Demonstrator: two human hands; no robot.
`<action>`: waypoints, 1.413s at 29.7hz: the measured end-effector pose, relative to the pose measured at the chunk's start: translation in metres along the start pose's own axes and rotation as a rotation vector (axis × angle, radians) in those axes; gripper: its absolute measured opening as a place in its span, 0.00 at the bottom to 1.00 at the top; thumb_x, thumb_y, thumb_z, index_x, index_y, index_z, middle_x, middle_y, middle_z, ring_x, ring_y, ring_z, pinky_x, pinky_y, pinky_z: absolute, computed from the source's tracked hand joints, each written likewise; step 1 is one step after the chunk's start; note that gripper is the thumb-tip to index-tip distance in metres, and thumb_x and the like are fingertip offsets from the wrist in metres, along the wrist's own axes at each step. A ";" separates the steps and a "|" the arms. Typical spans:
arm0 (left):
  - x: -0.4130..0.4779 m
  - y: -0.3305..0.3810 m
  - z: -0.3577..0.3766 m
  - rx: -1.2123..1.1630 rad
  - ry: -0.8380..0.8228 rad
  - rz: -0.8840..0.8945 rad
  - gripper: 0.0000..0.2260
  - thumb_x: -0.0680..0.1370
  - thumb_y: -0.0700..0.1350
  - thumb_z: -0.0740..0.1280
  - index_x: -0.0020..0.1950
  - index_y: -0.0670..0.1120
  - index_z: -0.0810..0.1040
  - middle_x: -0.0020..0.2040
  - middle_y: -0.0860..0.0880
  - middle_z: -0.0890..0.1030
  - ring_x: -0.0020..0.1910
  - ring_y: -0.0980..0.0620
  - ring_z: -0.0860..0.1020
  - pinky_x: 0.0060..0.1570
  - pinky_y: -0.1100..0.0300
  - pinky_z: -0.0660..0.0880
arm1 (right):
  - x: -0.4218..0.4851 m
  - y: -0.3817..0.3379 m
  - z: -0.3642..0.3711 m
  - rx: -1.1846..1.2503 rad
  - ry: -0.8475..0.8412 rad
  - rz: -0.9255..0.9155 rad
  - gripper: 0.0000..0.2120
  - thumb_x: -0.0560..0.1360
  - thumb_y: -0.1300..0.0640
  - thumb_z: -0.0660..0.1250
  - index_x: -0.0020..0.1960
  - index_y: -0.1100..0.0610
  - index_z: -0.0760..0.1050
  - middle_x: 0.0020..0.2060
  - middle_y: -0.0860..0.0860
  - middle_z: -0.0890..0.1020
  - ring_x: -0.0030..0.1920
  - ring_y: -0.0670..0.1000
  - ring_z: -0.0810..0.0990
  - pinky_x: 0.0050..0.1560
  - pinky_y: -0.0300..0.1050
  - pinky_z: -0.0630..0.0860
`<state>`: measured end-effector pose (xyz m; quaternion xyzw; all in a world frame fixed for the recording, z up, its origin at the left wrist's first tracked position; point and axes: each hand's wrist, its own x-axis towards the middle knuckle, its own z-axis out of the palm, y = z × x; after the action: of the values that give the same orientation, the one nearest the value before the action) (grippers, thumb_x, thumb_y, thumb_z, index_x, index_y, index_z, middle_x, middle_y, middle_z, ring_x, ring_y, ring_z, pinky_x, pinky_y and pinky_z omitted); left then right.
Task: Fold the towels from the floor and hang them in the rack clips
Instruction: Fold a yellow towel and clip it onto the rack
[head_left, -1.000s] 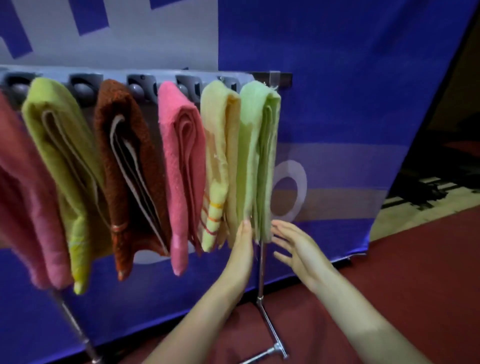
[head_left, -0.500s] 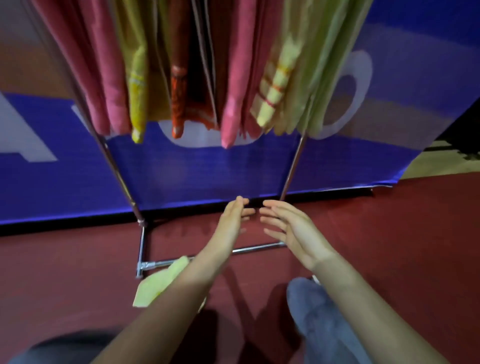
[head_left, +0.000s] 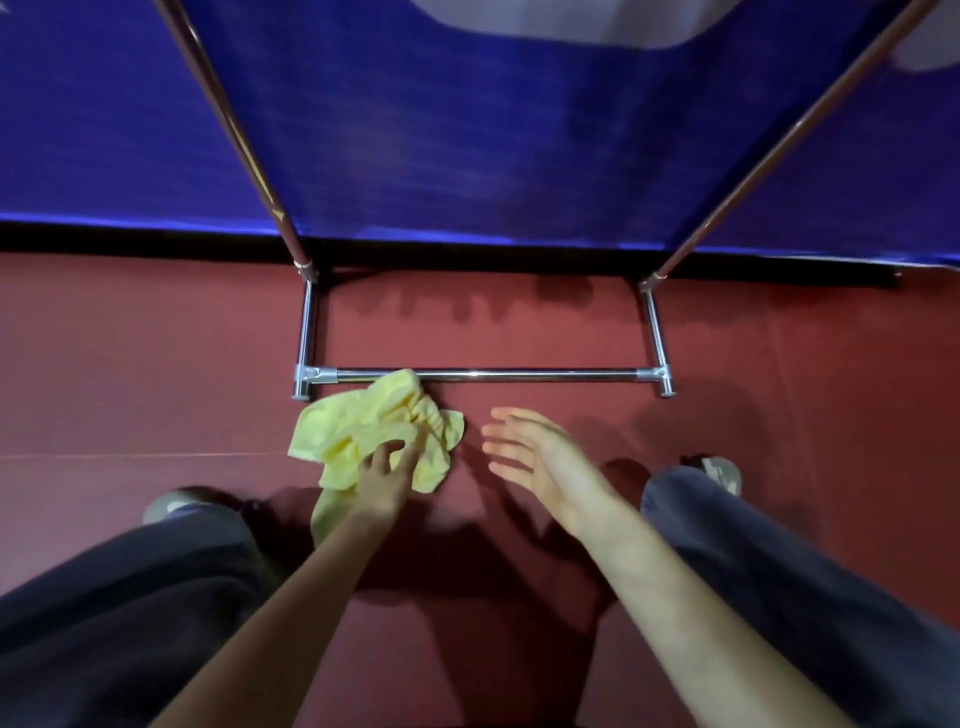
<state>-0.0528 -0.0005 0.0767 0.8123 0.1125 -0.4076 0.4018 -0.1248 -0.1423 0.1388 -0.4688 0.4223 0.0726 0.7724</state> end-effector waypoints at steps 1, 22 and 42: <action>0.003 -0.007 -0.001 0.046 0.012 -0.007 0.20 0.78 0.50 0.59 0.67 0.44 0.67 0.71 0.41 0.62 0.67 0.42 0.66 0.66 0.54 0.60 | 0.002 0.002 -0.001 -0.006 -0.012 0.001 0.08 0.78 0.61 0.56 0.48 0.54 0.73 0.42 0.51 0.79 0.42 0.49 0.78 0.48 0.43 0.74; 0.161 -0.078 0.029 -0.116 -0.065 -0.183 0.13 0.74 0.39 0.66 0.56 0.34 0.76 0.52 0.45 0.75 0.57 0.45 0.73 0.52 0.61 0.64 | 0.129 0.067 -0.022 -0.016 -0.007 0.191 0.09 0.79 0.60 0.54 0.48 0.53 0.73 0.44 0.52 0.79 0.44 0.49 0.79 0.50 0.43 0.75; -0.008 0.064 -0.016 -0.491 -0.216 0.228 0.06 0.59 0.40 0.61 0.24 0.49 0.67 0.25 0.51 0.65 0.27 0.53 0.64 0.28 0.60 0.59 | -0.013 -0.008 0.002 -0.044 -0.023 -0.097 0.23 0.75 0.62 0.64 0.68 0.56 0.64 0.59 0.49 0.69 0.51 0.37 0.72 0.38 0.20 0.70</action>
<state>-0.0158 -0.0291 0.1247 0.6500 0.0725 -0.4045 0.6392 -0.1274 -0.1414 0.1538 -0.5049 0.3886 0.0496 0.7692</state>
